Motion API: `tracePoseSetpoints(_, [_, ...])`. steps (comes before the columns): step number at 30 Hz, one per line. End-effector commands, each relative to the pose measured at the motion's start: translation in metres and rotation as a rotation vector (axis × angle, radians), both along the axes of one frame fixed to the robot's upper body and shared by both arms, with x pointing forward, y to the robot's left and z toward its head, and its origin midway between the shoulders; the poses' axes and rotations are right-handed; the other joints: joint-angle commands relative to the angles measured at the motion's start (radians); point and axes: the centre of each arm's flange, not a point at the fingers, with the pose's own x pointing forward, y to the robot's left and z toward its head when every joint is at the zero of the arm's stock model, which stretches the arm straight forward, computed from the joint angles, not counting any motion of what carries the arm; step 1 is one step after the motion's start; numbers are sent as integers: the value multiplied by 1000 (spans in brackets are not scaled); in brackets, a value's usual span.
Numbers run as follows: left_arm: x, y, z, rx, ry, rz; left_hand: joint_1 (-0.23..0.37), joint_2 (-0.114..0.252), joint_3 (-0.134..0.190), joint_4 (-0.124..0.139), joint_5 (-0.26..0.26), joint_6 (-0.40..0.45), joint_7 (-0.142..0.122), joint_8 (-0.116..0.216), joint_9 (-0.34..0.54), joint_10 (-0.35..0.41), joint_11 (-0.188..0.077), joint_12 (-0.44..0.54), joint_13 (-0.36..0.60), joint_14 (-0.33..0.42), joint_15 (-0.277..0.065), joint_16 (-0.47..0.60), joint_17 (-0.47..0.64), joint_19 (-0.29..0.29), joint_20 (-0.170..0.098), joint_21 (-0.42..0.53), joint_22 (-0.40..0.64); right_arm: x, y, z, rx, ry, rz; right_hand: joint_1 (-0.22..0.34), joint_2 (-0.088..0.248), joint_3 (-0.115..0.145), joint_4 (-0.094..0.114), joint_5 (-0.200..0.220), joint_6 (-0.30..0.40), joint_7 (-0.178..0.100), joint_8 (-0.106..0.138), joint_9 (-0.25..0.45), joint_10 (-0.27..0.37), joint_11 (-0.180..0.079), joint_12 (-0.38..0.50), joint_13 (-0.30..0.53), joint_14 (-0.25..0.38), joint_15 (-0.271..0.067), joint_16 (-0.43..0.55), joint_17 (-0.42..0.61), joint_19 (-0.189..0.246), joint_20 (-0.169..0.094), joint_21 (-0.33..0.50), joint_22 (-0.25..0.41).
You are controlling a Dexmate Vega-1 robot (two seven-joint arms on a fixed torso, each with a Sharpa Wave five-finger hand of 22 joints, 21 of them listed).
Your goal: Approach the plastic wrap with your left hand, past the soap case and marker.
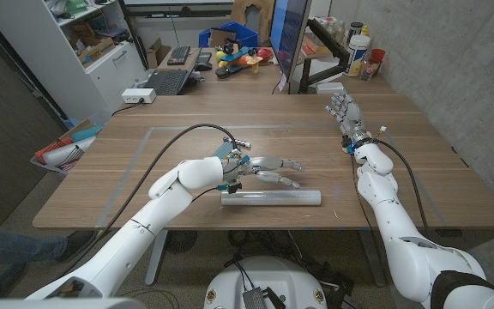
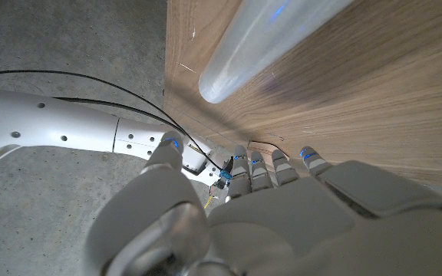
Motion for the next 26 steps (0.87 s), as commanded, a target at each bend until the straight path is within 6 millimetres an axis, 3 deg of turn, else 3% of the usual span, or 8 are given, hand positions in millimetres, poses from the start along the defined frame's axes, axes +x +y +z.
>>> tracePoseSetpoints(1, [2, -5, -2, 5, 4, -6, 12, 1, 7, 0, -1, 11, 2, 5, 6, 7, -2, 7, 1, 3, -1, 7, -1, 1, 4, -1, 5, 1, 1, -1, 1, -2, 5, -3, -3, -1, -4, 4, 6, -6, -5, -1, 6, -3, -4, 2, 7, 1, 6, 0, 12, 1, -4, 5])
tracePoseSetpoints(26, [4, -11, -3, 14, 4, -23, 17, 1, 7, 0, -1, 12, 4, 2, 6, 8, -3, 6, 1, 4, -2, 5, -1, 4, 7, -5, 5, -1, -6, -8, 8, 5, -7, -4, -2, 0, -7, 5, 6, -6, -5, -1, 6, 0, -5, 2, 7, 1, 5, -1, 15, 2, -13, 5])
